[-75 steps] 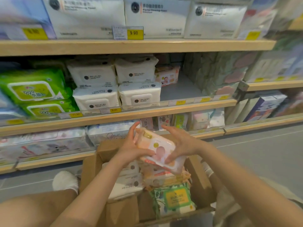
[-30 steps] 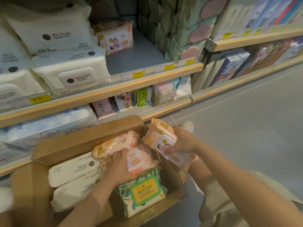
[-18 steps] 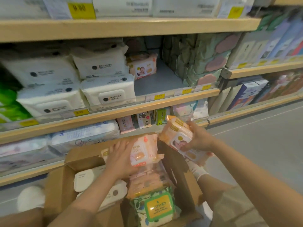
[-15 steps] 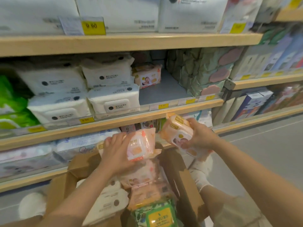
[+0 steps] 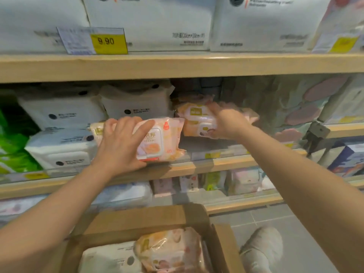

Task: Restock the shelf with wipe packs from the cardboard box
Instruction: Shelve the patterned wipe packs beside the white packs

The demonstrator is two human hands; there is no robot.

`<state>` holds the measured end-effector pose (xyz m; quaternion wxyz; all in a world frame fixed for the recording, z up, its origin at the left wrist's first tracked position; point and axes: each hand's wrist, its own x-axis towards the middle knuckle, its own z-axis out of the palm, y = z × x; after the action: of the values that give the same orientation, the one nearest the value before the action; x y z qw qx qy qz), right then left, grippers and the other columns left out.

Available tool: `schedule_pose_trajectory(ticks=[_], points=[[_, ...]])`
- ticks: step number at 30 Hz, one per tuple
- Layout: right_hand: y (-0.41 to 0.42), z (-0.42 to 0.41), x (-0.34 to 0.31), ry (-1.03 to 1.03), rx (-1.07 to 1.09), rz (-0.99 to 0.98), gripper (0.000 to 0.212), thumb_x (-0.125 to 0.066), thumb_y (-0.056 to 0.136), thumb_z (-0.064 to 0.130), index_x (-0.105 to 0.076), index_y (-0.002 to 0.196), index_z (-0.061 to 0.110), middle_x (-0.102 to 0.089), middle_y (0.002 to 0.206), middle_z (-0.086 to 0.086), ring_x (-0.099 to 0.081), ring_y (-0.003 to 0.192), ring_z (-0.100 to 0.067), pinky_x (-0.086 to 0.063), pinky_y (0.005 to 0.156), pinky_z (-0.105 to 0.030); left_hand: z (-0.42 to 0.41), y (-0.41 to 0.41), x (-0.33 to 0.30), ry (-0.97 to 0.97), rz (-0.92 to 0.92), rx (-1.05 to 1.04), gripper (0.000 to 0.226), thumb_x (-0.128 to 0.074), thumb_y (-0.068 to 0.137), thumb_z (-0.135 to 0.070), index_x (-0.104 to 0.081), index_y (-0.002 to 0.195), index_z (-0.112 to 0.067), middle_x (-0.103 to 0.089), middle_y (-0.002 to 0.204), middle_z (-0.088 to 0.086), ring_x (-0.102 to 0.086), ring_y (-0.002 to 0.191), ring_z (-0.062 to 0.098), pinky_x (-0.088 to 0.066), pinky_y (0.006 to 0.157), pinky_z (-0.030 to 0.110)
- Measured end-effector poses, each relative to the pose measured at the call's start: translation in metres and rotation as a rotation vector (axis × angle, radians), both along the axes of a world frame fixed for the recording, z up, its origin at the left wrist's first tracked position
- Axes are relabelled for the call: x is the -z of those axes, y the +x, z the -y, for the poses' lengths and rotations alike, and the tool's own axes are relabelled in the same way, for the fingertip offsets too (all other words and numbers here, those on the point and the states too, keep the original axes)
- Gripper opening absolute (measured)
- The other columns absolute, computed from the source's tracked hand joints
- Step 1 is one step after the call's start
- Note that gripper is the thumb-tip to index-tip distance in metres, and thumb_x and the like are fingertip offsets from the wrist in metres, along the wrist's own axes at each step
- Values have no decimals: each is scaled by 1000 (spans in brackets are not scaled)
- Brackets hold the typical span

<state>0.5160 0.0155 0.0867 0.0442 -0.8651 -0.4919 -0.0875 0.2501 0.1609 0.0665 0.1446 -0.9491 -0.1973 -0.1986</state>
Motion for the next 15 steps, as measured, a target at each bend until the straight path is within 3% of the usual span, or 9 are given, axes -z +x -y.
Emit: schedule_pose_trajectory(ticks=[3,6,9,12,15], points=[[16,-33,30,-116,5,-134,89,-71,77,40,-16,146,32,-35,147,-9,-34,133,-35,-27,110,-46,-4,1,-3,-6,-3,4,88,-48,57,-69,-41,132,-22,-52,117,10,-44,103,29,-29,81,43],[15,-48,64,-154,51,-175,84,-64,84,42,-9,147,37,-20,155,-4,-17,142,-31,-16,113,-57,-8,2,-3,14,-13,2,89,-50,56,-68,-39,132,-23,-51,116,8,-44,101,29,-29,81,42],[2,-46,73,-191,253,-172,59,-47,93,50,-27,145,31,-34,148,-13,-27,138,-34,-13,111,-62,-8,2,1,21,-10,-2,87,-51,56,-66,-39,131,-23,-51,117,9,-43,100,28,-31,82,43],[4,-48,78,-89,294,-281,64,-47,94,48,-10,146,45,-15,156,-11,-12,143,-35,-7,110,-66,-9,3,0,18,-19,-2,89,-49,57,-69,-38,132,-23,-51,117,9,-43,101,28,-30,82,43],[18,-63,85,58,244,-292,68,-52,93,37,-7,142,54,-1,159,-7,4,144,-34,-9,109,-67,-8,2,-1,4,-17,1,88,-51,58,-68,-37,132,-24,-51,118,9,-41,101,27,-28,82,42]])
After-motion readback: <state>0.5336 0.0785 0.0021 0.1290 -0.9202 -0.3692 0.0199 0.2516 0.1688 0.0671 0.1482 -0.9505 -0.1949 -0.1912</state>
